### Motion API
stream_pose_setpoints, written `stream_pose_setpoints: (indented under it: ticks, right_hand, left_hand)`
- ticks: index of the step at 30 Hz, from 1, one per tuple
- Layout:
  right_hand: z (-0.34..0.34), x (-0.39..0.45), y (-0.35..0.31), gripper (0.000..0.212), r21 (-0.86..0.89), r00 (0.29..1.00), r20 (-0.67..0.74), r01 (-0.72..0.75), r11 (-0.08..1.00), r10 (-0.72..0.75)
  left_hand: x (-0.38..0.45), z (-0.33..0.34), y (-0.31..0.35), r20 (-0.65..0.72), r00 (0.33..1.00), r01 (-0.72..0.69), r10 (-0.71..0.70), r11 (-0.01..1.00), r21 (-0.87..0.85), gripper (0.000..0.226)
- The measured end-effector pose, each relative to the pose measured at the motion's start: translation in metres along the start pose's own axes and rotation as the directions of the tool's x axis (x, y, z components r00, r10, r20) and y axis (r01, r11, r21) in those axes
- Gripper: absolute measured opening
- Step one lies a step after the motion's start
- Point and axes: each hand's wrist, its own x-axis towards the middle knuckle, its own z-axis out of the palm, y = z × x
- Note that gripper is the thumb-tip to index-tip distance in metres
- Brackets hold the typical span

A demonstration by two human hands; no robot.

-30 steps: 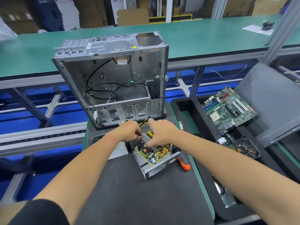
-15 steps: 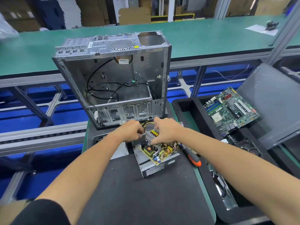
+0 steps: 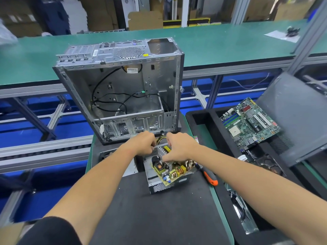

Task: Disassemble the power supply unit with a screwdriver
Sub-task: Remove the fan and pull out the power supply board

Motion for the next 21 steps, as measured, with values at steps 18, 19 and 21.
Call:
stream_pose_setpoints:
  ticks: [18, 19, 21]
  right_hand:
    - [-0.044, -0.016, -0.022, 0.046, -0.014, 0.981, -0.194, 0.018, 1.000, -0.021]
    - [-0.049, -0.017, -0.024, 0.046, -0.004, 0.978, -0.206, 0.028, 1.000, -0.029]
    - [-0.057, -0.020, -0.029, 0.048, 0.010, 0.971, -0.233, 0.050, 0.999, -0.047]
  left_hand:
    - [-0.002, -0.005, -0.014, -0.101, 0.994, 0.011, -0.027, 0.987, -0.163, 0.024]
    - [-0.003, -0.006, -0.015, -0.140, 0.988, 0.037, -0.060, 0.986, -0.160, 0.023]
    - [-0.005, -0.008, -0.018, -0.210, 0.964, 0.123, -0.160, 0.976, -0.179, 0.013]
